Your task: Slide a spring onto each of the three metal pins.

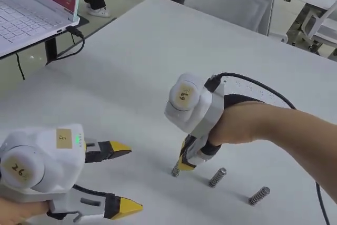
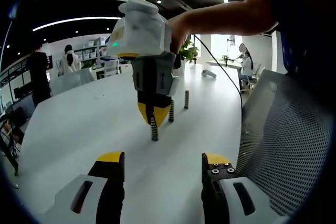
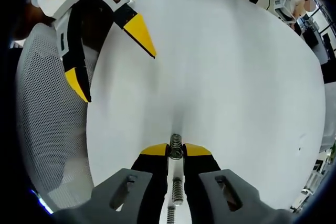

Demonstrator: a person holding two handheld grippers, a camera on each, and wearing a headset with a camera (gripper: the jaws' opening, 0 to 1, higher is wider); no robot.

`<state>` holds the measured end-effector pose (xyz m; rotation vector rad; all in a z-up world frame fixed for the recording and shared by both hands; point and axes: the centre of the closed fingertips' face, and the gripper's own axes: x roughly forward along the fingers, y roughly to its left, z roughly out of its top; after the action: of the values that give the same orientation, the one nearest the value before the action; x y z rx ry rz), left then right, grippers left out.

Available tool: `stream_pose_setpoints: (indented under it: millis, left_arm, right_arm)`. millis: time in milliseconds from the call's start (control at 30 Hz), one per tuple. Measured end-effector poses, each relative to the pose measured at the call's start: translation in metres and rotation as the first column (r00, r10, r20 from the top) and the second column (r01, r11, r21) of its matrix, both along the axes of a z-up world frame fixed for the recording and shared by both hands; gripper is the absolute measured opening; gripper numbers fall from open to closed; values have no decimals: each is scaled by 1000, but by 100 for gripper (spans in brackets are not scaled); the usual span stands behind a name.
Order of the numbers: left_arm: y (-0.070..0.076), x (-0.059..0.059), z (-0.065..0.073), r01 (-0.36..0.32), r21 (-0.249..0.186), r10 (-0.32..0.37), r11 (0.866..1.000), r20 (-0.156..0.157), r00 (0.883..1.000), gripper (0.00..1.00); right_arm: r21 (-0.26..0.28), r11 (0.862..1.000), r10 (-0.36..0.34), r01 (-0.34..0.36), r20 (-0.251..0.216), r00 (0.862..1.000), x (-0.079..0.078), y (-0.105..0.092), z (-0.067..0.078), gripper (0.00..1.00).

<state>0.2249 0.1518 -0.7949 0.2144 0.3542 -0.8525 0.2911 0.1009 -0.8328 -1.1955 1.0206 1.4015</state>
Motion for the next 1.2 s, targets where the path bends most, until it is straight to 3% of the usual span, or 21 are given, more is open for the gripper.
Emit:
stream_pose_setpoints:
  millis: [433, 567, 1000, 1200]
  left_arm:
    - [-2, 0, -1, 9, 1, -9, 1000, -4, 1000, 54]
    - [-2, 0, -1, 9, 1, -9, 1000, -7, 1000, 53]
    - [-6, 1, 0, 13, -4, -13, 1000, -8, 1000, 55]
    - [-8, 1, 1, 13, -7, -14, 1000, -10, 1000, 56]
  right_arm:
    - [-5, 1000, -9, 9, -6, 1000, -4, -3, -5, 9]
    - [3, 1000, -16, 16, -15, 1000, -7, -4, -3, 13]
    - [76, 995, -62, 63, -16, 998, -6, -8, 8, 30]
    - [144, 985, -92, 94, -17, 996, -4, -11, 13, 43]
